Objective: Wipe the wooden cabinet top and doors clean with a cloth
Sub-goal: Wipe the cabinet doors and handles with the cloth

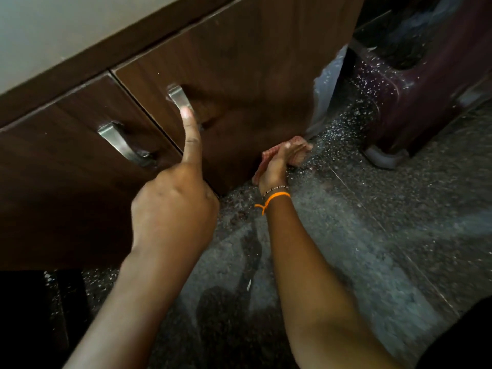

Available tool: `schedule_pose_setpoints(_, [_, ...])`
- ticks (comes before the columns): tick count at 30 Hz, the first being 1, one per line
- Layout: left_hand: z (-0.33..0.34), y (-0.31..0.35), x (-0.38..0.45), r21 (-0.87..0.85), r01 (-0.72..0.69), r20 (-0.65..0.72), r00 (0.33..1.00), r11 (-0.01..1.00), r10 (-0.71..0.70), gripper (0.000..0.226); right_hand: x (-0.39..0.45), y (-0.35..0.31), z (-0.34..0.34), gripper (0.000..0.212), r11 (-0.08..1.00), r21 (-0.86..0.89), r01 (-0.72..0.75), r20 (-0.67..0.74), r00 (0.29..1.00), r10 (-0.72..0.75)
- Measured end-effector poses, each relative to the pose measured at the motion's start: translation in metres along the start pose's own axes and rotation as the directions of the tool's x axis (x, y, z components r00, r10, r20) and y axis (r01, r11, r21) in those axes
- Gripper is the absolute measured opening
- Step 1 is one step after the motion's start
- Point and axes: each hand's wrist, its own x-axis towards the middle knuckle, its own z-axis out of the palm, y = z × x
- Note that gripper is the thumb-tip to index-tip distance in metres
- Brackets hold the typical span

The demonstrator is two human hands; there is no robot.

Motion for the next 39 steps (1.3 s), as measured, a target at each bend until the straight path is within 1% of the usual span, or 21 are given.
schedule_pose_setpoints(1, [0.004,0.002,-0.001,-0.006,-0.009,-0.009,1.0,1.0,0.009,0.081,-0.003,0.004,-0.002,0.092,0.999,0.026,-0.023,0.052,0.998,0.022])
schedule_pose_setpoints(2, [0.007,0.004,-0.002,-0.022,-0.018,-0.011,1.0,1.0,0.018,0.082,-0.008,0.004,-0.002,0.094,0.998,-0.053,0.035,0.056,0.998,-0.032])
schedule_pose_setpoints(4, [0.012,0.006,-0.001,-0.045,-0.03,-0.012,0.999,0.999,0.03,0.084,-0.032,-0.013,0.001,0.081,0.963,-0.153,0.221,0.097,0.973,-0.208])
schedule_pose_setpoints(5, [0.014,0.008,-0.001,-0.046,-0.028,-0.012,1.0,0.999,0.028,0.085,-0.044,-0.027,0.006,0.072,0.944,-0.127,0.305,0.147,0.947,-0.286])
schedule_pose_setpoints(7, [0.015,0.011,0.0,-0.049,-0.011,-0.018,1.0,0.999,0.01,0.087,-0.048,-0.052,0.013,0.06,0.847,-0.085,0.525,0.23,0.837,-0.496])
schedule_pose_setpoints(9, [0.014,0.017,0.001,-0.05,-0.019,-0.031,0.999,0.999,0.017,0.09,-0.04,-0.084,0.019,0.051,0.7,-0.162,0.695,0.228,0.717,-0.659])
schedule_pose_setpoints(11, [0.014,0.023,0.001,-0.048,-0.064,-0.041,0.997,0.997,0.062,0.092,-0.015,-0.111,0.018,0.048,0.616,-0.241,0.75,0.141,0.655,-0.743])
schedule_pose_setpoints(12, [0.015,0.026,-0.001,-0.048,-0.103,-0.035,0.994,0.994,0.101,0.092,-0.002,-0.12,0.015,0.048,0.608,-0.258,0.751,0.082,0.644,-0.761])
schedule_pose_setpoints(13, [0.016,0.03,-0.003,-0.052,-0.143,-0.016,0.99,0.988,0.142,0.092,0.013,-0.124,0.011,0.049,0.62,-0.273,0.736,0.022,0.649,-0.761])
schedule_pose_setpoints(15, [0.02,0.035,-0.009,-0.06,-0.201,0.034,0.979,0.978,0.203,0.088,0.036,-0.119,0.002,0.053,0.696,-0.263,0.669,-0.076,0.704,-0.706])
schedule_pose_setpoints(18, [0.022,0.034,-0.016,-0.068,-0.203,0.098,0.973,0.977,0.209,0.082,0.061,-0.09,-0.011,0.066,0.869,-0.147,0.472,-0.14,0.86,-0.491])
schedule_pose_setpoints(20, [0.021,0.032,-0.02,-0.067,-0.187,0.089,0.977,0.98,0.192,0.081,0.077,-0.057,-0.023,0.075,0.926,-0.123,0.357,-0.139,0.918,-0.372])
schedule_pose_setpoints(21, [0.019,0.031,-0.02,-0.057,-0.18,0.082,0.979,0.982,0.185,0.082,0.084,-0.042,-0.029,0.077,0.955,-0.101,0.278,-0.104,0.952,-0.288])
schedule_pose_setpoints(23, [0.018,0.028,-0.019,-0.041,-0.163,0.068,0.984,0.986,0.166,0.084,0.088,-0.021,-0.032,0.071,0.993,-0.062,0.105,-0.022,0.994,-0.107])
schedule_pose_setpoints(24, [0.018,0.028,-0.019,-0.033,-0.158,0.056,0.986,0.987,0.159,0.085,0.09,-0.013,-0.032,0.07,0.997,-0.045,0.063,-0.005,0.998,-0.063])
schedule_pose_setpoints(25, [0.018,0.028,-0.018,-0.023,-0.157,0.043,0.987,0.987,0.157,0.086,0.086,-0.009,-0.029,0.071,0.995,-0.08,0.057,0.018,0.998,-0.056])
schedule_pose_setpoints(29, [0.018,0.029,-0.016,-0.003,-0.142,0.056,0.988,0.99,0.141,0.085,0.034,0.013,-0.007,0.077,0.985,-0.11,0.134,0.092,0.988,-0.124])
schedule_pose_setpoints(33, [0.019,0.025,-0.015,0.025,-0.148,0.113,0.983,0.989,0.145,0.071,-0.048,0.039,0.022,0.073,0.987,-0.159,0.017,0.228,0.973,0.02])
schedule_pose_setpoints(35, [0.02,0.017,-0.014,0.028,-0.121,0.161,0.98,0.992,0.115,0.068,-0.078,0.052,0.033,0.076,0.988,-0.15,0.03,0.274,0.962,0.013])
schedule_pose_setpoints(36, [0.021,0.013,-0.013,0.031,-0.101,0.175,0.98,0.994,0.094,0.068,-0.089,0.053,0.035,0.079,0.988,-0.146,0.043,0.269,0.963,-0.003])
schedule_pose_setpoints(39, [0.019,-0.002,-0.01,0.033,-0.057,0.168,0.984,0.998,0.051,0.069,-0.097,0.05,0.033,0.076,0.992,-0.108,0.059,0.214,0.976,-0.035])
